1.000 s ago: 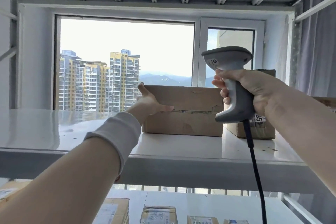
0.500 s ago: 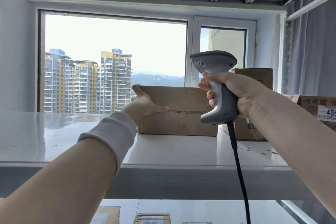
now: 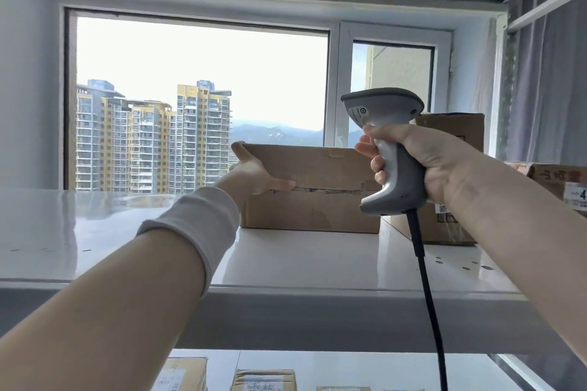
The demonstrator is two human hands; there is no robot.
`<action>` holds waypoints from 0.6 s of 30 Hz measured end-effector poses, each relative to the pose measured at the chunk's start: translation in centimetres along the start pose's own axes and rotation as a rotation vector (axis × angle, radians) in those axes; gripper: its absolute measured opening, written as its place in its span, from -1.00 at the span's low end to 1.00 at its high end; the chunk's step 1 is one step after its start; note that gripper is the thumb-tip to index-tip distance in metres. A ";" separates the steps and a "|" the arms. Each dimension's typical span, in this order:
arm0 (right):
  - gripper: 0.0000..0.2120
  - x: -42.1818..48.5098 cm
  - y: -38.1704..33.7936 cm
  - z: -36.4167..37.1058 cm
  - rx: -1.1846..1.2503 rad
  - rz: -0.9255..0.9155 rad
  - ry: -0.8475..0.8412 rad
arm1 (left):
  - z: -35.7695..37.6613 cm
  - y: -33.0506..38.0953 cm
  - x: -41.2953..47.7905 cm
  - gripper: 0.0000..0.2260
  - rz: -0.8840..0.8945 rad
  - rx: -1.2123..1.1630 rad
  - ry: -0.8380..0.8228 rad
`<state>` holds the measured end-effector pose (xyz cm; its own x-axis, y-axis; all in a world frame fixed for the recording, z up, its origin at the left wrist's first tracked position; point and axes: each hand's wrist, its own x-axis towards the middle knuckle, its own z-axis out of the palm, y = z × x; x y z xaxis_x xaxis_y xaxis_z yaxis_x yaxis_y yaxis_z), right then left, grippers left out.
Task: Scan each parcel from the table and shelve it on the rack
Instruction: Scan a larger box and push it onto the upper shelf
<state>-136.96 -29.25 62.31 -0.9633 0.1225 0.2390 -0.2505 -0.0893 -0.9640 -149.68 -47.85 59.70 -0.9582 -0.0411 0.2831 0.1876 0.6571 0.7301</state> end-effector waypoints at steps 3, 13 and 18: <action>-0.93 0.2 0.2 0.0 0.009 0.006 0.002 | 0.1 0.0 -0.1 0.15 -0.005 0.004 -0.001; -0.91 -1.9 0.5 -0.5 0.020 0.032 0.041 | -1.2 1.2 -4.1 0.07 -0.058 0.005 0.011; -0.89 -5.8 0.8 -1.9 0.039 0.001 0.123 | -0.3 4.9 -11.3 -0.27 0.349 -0.750 0.270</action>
<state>-131.39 -28.20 59.91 -0.9450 0.2422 0.2200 -0.2557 -0.1274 -0.9583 -137.84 -44.36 60.29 -0.7532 -0.1690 0.6358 0.6450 -0.0001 0.7641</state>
